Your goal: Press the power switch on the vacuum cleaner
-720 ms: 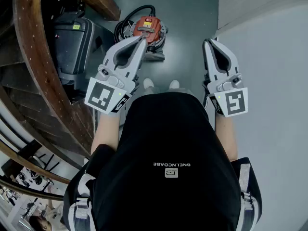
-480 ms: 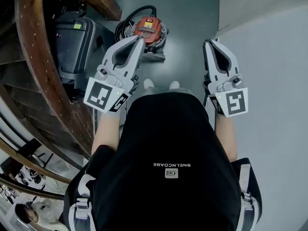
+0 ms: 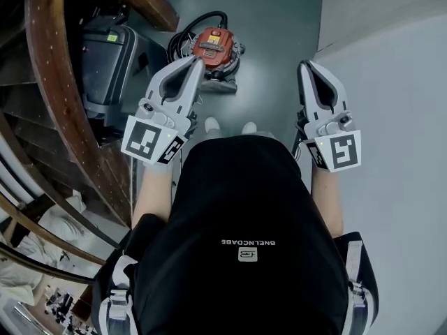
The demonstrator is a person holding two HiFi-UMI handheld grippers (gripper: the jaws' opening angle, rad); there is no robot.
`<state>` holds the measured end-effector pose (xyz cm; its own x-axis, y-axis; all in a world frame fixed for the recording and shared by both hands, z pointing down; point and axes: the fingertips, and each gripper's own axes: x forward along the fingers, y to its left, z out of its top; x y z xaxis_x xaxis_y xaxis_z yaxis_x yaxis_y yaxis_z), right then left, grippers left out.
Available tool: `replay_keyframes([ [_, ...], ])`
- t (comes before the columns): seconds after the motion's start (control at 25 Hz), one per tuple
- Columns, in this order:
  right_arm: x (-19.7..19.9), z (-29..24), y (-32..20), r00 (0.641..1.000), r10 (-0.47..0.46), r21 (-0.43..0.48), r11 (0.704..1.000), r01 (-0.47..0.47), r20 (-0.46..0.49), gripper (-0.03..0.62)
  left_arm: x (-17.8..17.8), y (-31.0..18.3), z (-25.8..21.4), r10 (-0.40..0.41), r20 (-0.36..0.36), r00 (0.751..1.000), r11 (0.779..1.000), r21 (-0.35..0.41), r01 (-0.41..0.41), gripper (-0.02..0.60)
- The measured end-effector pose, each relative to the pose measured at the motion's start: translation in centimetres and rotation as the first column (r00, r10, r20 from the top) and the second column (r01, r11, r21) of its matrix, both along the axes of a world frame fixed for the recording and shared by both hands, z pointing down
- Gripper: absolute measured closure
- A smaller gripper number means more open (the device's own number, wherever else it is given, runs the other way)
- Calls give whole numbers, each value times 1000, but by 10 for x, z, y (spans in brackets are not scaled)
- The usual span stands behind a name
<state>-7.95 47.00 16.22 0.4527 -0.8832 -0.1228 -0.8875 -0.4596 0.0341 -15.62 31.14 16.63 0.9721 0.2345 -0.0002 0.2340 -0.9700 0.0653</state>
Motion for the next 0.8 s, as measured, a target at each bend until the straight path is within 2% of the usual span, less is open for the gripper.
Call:
replay_keyframes([
  [0.28,31,6,21,1000,-24,12,1000,23,19,568,15,17,5,-47,28,999,997,64,45,568],
  [0.48,41,29,9,998,-32,-1,999,32,54,568,24,6,22,-62,42,997,997,52,59,568],
  [0.6,49,37,-17,997,-38,-17,999,39,63,568,34,-19,30,-63,47,997,997,40,61,568],
  [0.8,75,40,-89,996,-39,-57,997,43,83,568,61,-91,37,-58,65,996,998,18,57,568],
])
